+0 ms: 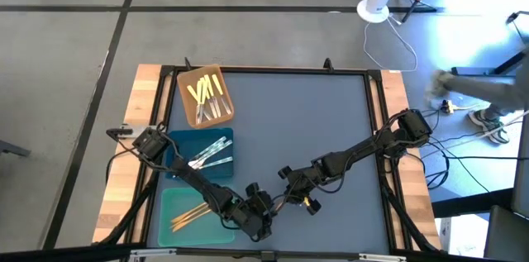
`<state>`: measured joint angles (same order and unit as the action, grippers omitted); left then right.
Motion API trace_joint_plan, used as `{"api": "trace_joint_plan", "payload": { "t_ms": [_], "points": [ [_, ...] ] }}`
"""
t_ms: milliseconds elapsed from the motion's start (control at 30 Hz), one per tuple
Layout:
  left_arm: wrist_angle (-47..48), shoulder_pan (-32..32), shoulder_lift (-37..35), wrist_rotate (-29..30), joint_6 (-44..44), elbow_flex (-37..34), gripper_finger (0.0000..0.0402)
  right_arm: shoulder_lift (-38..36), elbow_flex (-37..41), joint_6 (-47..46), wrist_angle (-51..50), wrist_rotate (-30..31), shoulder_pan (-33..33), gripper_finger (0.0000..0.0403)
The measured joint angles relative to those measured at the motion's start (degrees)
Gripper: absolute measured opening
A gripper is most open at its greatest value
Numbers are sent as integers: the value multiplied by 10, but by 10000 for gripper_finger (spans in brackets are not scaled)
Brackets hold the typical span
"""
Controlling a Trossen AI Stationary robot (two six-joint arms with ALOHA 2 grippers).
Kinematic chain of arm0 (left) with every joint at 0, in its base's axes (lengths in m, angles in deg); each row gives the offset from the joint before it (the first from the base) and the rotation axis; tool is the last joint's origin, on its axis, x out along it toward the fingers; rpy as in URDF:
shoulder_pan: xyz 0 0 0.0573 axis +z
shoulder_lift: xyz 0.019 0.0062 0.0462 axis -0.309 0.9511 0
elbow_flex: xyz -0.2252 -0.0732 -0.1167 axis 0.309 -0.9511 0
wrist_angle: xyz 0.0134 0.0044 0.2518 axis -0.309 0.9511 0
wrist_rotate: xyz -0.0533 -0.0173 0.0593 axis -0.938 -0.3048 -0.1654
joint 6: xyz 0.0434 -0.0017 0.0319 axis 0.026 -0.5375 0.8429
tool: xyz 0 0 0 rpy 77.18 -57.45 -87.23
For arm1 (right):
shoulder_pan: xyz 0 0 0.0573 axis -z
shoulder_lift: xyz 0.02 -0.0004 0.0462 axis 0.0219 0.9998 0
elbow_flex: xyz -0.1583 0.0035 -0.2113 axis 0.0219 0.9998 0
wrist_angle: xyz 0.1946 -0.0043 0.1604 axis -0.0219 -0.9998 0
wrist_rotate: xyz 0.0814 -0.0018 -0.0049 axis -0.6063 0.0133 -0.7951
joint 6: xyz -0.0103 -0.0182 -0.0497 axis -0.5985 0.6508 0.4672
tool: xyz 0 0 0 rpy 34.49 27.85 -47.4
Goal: Sort silverware by color (type)
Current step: Put the gold knife into the green bin
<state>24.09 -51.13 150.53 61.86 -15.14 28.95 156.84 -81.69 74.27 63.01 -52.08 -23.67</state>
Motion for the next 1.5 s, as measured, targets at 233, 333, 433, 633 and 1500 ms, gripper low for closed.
{"api": "trace_joint_plan", "payload": {
  "t_ms": [233, 333, 433, 633, 1500],
  "points": [
    [11, -19, 0, 2, -1, 0, 165, 0, 0, 0, 0, 0, 0, 5],
    [10, -21, 0, 4, -2, 0, 165, 0, 0, 0, 0, 0, 0, 5],
    [11, -18, 0, 14, -2, 0, 165, 0, 0, 0, 0, 0, 0, 5],
    [-14, -9, 0, 47, 0, 0, 165, 0, 0, 0, 0, 0, 0, 5],
    [-64, -4, 42, 37, 36, 0, 165, 0, 0, 0, 2, 0, 0, 5]
  ]
}}
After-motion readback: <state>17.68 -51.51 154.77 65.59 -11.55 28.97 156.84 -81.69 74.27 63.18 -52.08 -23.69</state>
